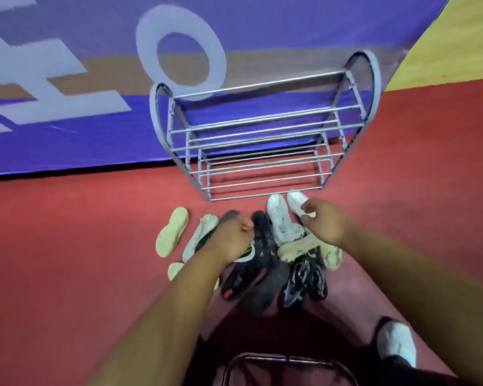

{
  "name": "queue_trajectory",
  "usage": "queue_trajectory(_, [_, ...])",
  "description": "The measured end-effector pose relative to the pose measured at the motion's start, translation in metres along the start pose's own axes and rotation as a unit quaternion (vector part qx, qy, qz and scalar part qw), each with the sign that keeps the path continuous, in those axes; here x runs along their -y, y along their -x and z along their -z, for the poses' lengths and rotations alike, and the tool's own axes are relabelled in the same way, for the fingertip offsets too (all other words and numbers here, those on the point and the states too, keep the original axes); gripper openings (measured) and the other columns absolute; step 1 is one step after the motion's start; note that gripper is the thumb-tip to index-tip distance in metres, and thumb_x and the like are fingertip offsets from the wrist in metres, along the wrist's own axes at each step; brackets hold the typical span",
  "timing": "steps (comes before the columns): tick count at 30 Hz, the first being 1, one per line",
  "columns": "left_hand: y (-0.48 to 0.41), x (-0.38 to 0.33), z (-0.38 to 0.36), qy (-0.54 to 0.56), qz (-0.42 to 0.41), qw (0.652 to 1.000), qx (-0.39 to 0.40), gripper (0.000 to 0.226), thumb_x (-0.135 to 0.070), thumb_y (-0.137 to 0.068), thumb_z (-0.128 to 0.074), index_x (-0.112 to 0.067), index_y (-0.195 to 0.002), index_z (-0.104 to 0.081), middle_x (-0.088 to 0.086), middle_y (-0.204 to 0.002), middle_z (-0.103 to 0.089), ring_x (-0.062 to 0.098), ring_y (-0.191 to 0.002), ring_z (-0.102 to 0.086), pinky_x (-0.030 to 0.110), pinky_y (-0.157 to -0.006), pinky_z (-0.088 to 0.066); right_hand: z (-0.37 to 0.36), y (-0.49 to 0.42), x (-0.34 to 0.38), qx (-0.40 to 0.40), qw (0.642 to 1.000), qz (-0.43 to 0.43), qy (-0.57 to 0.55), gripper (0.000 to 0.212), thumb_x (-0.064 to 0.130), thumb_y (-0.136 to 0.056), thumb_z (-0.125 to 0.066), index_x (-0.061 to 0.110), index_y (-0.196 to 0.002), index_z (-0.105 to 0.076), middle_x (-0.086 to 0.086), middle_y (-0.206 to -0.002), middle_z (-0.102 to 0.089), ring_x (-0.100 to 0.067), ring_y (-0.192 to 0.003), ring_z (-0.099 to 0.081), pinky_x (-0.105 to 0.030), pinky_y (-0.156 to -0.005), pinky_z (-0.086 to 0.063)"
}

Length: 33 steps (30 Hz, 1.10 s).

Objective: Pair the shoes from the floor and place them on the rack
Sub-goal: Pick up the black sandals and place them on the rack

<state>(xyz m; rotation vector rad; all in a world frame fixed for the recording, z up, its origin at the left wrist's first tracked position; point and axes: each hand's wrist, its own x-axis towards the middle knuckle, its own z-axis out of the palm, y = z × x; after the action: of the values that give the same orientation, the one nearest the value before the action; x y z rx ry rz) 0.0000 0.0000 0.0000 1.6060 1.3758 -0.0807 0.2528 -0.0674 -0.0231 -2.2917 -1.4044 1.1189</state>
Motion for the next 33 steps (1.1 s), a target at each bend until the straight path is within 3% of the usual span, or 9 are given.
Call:
queue_trajectory(5, [-0.062,0.08,-0.081,-0.03,0.038,0.999,0.019,0.023,-0.016,-0.096,-0.056,-0.012,-0.112,-0.071,0.006,-0.108,-0.074,0.023,-0.102,-0.067,0.03,-0.089,-0.051,-0.083,-0.043,-0.078,0.039,0.997,-0.024,0.055,0.043,0.028,-0.099,-0.06,0.015,-0.139,-0.063,-0.005,-0.14,-0.066,-0.026,-0.126,-0.062,-0.024,-0.089,-0.037])
queue_trajectory(8, [-0.094,0.118,-0.123,-0.124,0.035,0.991,0.045,0.025,-0.018,-0.094,-0.056,-0.006,-0.111,-0.069,0.015,-0.111,-0.072,0.033,-0.105,-0.067,0.031,-0.083,-0.05,-0.124,-0.061,-0.118,0.072,0.994,-0.042,0.068,0.045,0.026,-0.099,-0.06,0.012,-0.142,-0.06,-0.011,-0.143,-0.063,-0.029,-0.13,-0.059,-0.029,-0.1,-0.044])
queue_trajectory(10, [-0.118,0.144,-0.144,-0.218,0.037,0.972,0.079,0.031,-0.025,-0.094,-0.056,-0.008,-0.118,-0.066,0.019,-0.122,-0.065,0.038,-0.113,-0.063,0.035,-0.093,-0.052,-0.147,-0.072,-0.14,0.083,0.992,-0.058,0.074,0.046,0.026,-0.1,-0.059,0.012,-0.143,-0.059,-0.011,-0.145,-0.061,-0.029,-0.131,-0.058,-0.034,-0.106,-0.046])
queue_trajectory(13, [-0.145,0.176,-0.167,-0.331,0.03,0.936,0.118,0.038,-0.031,-0.094,-0.055,-0.011,-0.126,-0.06,0.017,-0.133,-0.055,0.038,-0.118,-0.058,0.048,-0.1,-0.052,-0.178,-0.084,-0.163,0.091,0.99,-0.059,0.089,0.043,0.026,-0.1,-0.057,0.012,-0.141,-0.06,-0.012,-0.141,-0.062,-0.028,-0.125,-0.06,-0.035,-0.103,-0.048])
queue_trajectory(20, [-0.168,0.235,-0.178,-0.442,0.01,0.897,-0.033,0.046,-0.03,-0.092,-0.061,-0.011,-0.132,-0.051,0.01,-0.13,-0.052,0.033,-0.122,-0.052,0.047,-0.09,-0.05,-0.236,-0.112,-0.159,0.08,0.993,-0.001,0.091,0.038,0.023,-0.099,-0.06,0.01,-0.134,-0.062,-0.012,-0.127,-0.063,-0.031,-0.116,-0.063,-0.032,-0.089,-0.046])
queue_trajectory(24, [-0.152,0.272,-0.166,-0.438,0.036,0.894,-0.088,0.051,-0.031,-0.086,-0.068,-0.014,-0.13,-0.048,0.009,-0.13,-0.047,0.032,-0.119,-0.049,0.043,-0.09,-0.049,-0.262,-0.112,-0.137,0.098,0.988,0.024,0.113,0.026,0.022,-0.096,-0.059,0.01,-0.119,-0.065,-0.012,-0.118,-0.063,-0.033,-0.109,-0.062,-0.034,-0.086,-0.046])
queue_trajectory(28, [-0.137,0.293,-0.152,-0.389,0.066,0.918,-0.037,0.05,-0.033,-0.094,-0.064,-0.019,-0.137,-0.044,0.006,-0.138,-0.044,0.033,-0.124,-0.047,0.045,-0.098,-0.047,-0.266,-0.096,-0.109,0.14,0.973,0.042,0.181,0.034,0.026,-0.097,-0.06,0.011,-0.127,-0.065,-0.012,-0.126,-0.061,-0.032,-0.115,-0.061,-0.037,-0.097,-0.05])
queue_trajectory(33, [-0.133,0.271,-0.141,-0.288,0.055,0.956,-0.028,0.052,-0.019,-0.093,-0.058,-0.012,-0.141,-0.04,0.014,-0.142,-0.049,0.039,-0.13,-0.047,0.05,-0.107,-0.044,-0.263,-0.083,-0.066,0.146,0.963,0.026,0.226,0.032,0.027,-0.102,-0.052,0.005,-0.114,-0.071,-0.015,-0.117,-0.07,-0.032,-0.11,-0.065,-0.033,-0.086,-0.049])
